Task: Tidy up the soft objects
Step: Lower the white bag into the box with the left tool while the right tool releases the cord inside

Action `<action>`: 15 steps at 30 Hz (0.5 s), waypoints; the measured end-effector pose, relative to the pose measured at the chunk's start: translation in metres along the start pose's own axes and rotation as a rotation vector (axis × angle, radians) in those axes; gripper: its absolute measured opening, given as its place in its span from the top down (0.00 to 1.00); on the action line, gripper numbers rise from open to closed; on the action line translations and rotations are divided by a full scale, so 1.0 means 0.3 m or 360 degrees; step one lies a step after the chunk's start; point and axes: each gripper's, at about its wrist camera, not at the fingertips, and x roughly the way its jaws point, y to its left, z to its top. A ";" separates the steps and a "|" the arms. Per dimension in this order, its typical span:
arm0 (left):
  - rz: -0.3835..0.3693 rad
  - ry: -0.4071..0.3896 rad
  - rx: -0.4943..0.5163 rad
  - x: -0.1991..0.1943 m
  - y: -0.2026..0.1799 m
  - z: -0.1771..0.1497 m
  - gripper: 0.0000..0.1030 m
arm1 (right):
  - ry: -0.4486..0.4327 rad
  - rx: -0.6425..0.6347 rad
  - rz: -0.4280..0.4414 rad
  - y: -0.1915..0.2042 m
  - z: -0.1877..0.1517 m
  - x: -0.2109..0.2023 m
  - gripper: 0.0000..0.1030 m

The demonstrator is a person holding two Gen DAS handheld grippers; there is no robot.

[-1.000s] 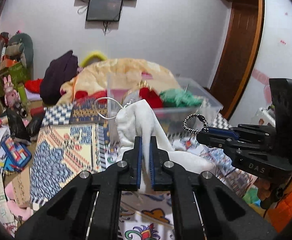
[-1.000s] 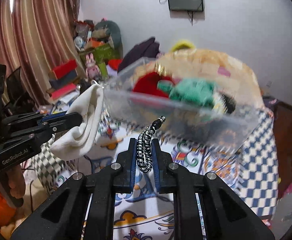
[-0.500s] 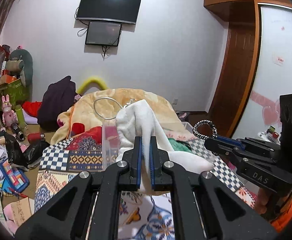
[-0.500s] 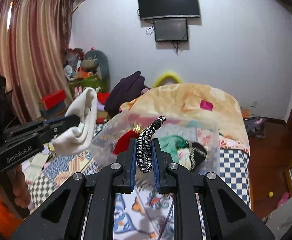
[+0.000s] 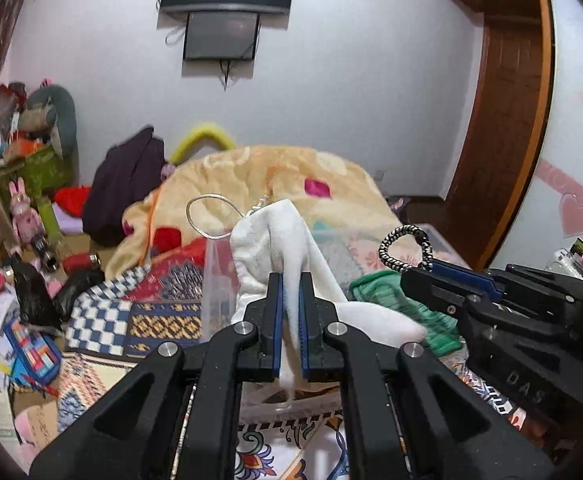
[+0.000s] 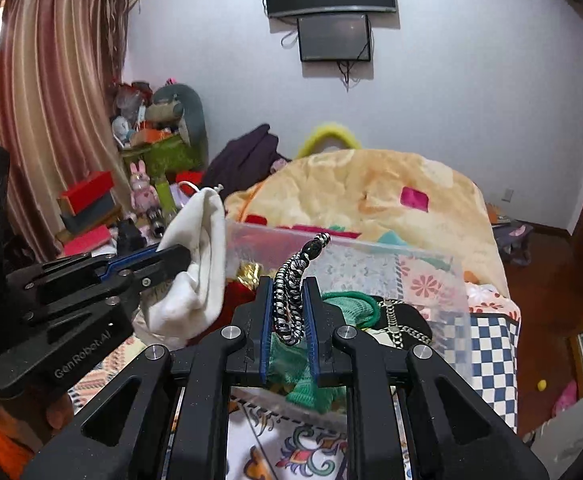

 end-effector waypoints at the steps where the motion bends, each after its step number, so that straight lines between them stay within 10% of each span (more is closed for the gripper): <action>1: 0.0008 0.0020 0.0001 0.019 0.001 -0.005 0.94 | 0.0016 -0.0003 -0.0002 0.001 -0.007 0.011 0.86; 15: -0.0038 0.0147 0.0023 0.044 -0.007 -0.042 0.85 | 0.0056 -0.0044 -0.0081 -0.008 -0.048 -0.029 0.47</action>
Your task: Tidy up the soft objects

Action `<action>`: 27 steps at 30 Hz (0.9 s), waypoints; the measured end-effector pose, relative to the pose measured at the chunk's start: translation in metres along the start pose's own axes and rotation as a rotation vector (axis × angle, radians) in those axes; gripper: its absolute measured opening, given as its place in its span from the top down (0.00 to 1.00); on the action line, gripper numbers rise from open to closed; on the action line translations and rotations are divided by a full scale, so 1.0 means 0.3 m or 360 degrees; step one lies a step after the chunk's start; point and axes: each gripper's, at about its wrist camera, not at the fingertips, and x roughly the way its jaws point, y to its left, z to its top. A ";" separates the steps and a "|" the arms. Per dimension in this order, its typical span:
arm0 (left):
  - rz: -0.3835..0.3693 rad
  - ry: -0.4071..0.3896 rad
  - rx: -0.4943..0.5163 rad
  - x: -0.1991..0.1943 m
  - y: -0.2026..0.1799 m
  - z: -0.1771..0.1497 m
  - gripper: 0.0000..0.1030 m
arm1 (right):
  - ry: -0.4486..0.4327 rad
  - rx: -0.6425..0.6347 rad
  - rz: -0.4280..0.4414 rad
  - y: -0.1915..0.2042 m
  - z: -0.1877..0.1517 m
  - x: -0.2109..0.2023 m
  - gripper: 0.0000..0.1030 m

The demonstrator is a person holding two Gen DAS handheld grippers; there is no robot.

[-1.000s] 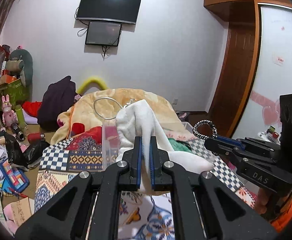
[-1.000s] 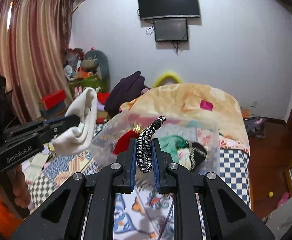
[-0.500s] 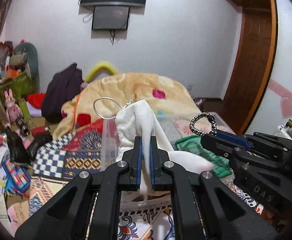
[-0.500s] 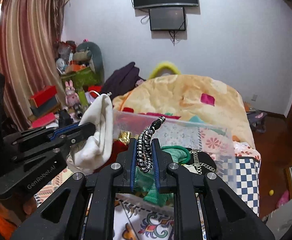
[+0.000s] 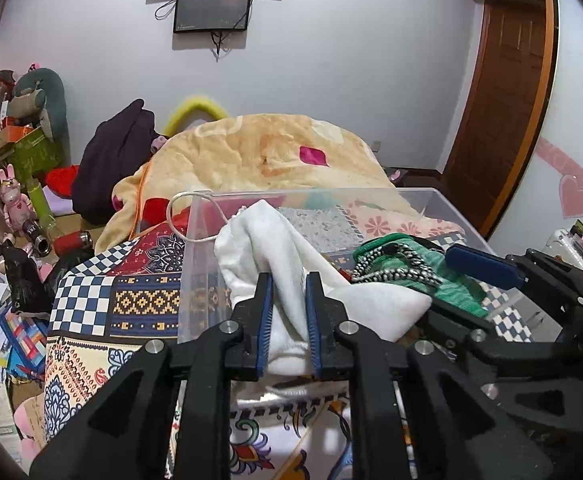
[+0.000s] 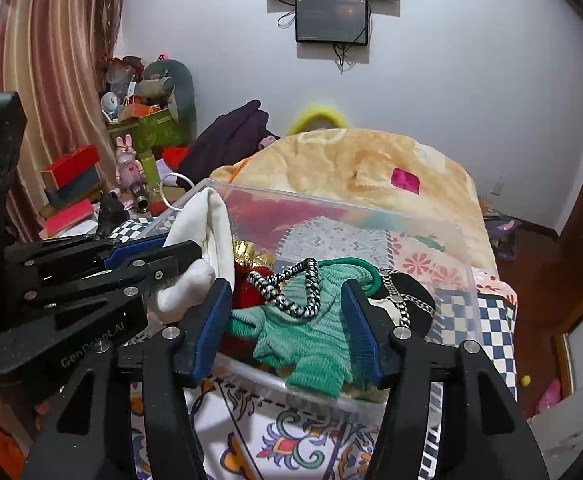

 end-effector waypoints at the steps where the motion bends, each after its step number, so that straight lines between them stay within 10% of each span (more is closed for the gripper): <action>1: -0.0017 -0.0004 -0.0004 -0.016 0.001 0.002 0.84 | -0.0012 0.0003 -0.0001 -0.001 0.005 -0.014 0.47; 12: -0.0171 -0.0248 0.0060 -0.304 -0.065 0.065 0.84 | -0.0317 0.0040 -0.0028 -0.027 0.070 -0.277 0.26; 19: -0.0146 -0.0486 0.0149 -0.531 -0.131 0.074 0.41 | -0.0520 0.0077 -0.0013 -0.027 0.102 -0.460 0.17; 27: -0.0081 -0.0655 0.0257 -0.700 -0.206 0.039 0.17 | -0.0665 0.0087 -0.0022 -0.005 0.069 -0.590 0.00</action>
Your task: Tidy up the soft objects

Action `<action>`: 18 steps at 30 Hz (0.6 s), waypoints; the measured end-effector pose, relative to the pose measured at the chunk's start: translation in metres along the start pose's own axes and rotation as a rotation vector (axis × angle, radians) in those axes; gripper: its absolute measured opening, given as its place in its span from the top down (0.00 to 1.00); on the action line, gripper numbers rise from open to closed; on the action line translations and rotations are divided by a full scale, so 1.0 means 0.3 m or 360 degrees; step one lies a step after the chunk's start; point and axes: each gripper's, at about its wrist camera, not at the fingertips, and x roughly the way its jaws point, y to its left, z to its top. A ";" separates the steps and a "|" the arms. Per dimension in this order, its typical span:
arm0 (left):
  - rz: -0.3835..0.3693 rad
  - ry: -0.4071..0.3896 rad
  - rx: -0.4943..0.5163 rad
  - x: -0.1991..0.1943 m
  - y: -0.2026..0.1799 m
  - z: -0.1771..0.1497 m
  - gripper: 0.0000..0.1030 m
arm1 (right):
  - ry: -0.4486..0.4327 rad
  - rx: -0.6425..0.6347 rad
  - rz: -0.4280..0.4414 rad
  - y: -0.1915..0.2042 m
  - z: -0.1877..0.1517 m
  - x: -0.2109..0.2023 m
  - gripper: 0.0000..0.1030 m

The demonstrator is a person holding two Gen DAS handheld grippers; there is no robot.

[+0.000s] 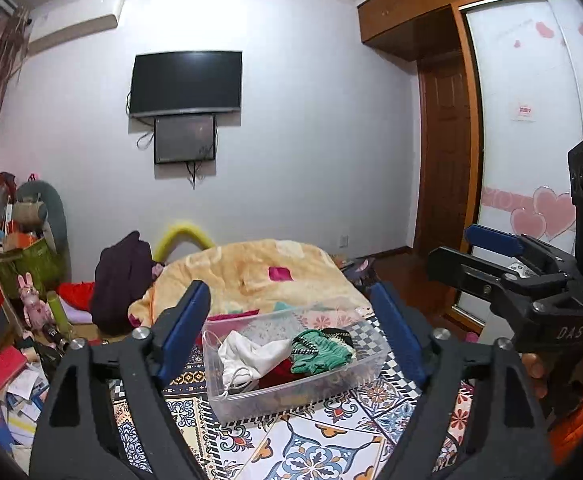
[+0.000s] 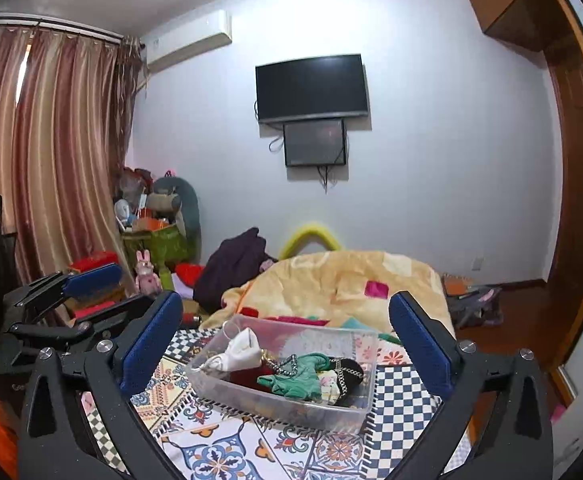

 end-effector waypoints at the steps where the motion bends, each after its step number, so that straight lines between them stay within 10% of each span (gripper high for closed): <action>1: -0.0001 -0.0005 0.0001 -0.009 -0.004 0.003 0.15 | -0.0008 -0.0001 -0.0003 0.002 -0.001 -0.005 0.00; 18: -0.0007 -0.0082 -0.0074 -0.086 -0.004 0.009 0.02 | -0.0057 -0.0007 -0.0010 0.007 -0.031 -0.053 0.00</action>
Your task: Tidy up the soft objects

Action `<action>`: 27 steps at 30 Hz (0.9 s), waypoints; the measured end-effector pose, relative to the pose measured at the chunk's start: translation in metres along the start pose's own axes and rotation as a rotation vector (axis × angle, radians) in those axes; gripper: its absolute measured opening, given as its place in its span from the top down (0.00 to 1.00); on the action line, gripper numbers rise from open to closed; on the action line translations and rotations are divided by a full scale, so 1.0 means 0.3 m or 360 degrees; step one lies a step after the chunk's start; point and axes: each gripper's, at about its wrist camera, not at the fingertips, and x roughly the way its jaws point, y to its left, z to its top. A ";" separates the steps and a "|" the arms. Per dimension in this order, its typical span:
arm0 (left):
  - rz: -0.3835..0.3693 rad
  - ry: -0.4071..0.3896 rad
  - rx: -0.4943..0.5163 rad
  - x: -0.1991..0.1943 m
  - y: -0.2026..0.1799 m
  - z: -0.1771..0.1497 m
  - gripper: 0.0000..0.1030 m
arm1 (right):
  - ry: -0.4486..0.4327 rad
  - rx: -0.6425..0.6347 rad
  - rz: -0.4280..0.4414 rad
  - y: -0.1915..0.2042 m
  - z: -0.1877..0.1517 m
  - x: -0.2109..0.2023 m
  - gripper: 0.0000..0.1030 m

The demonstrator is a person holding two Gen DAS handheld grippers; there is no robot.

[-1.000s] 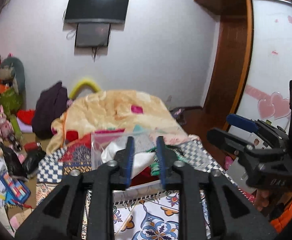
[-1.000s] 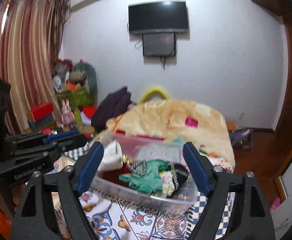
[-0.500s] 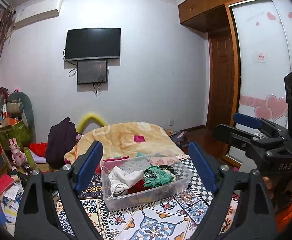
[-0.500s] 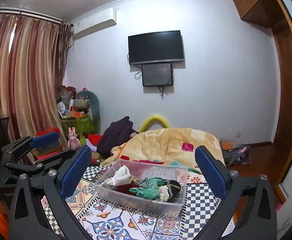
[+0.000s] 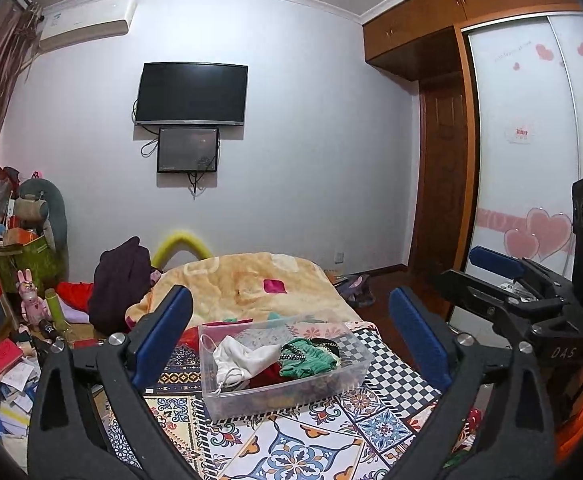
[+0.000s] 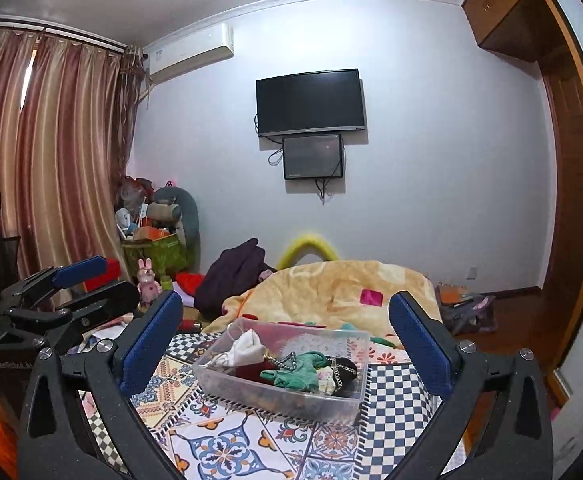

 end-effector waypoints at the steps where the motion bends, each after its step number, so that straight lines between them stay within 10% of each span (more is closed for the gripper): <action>1: 0.0002 -0.0002 0.0000 -0.004 0.001 0.000 0.02 | -0.0002 0.0000 0.0000 0.001 -0.005 -0.009 0.00; 27: -0.0006 0.0023 -0.0038 0.006 0.018 -0.013 0.00 | 0.0002 -0.0003 -0.0001 -0.003 -0.009 -0.007 0.00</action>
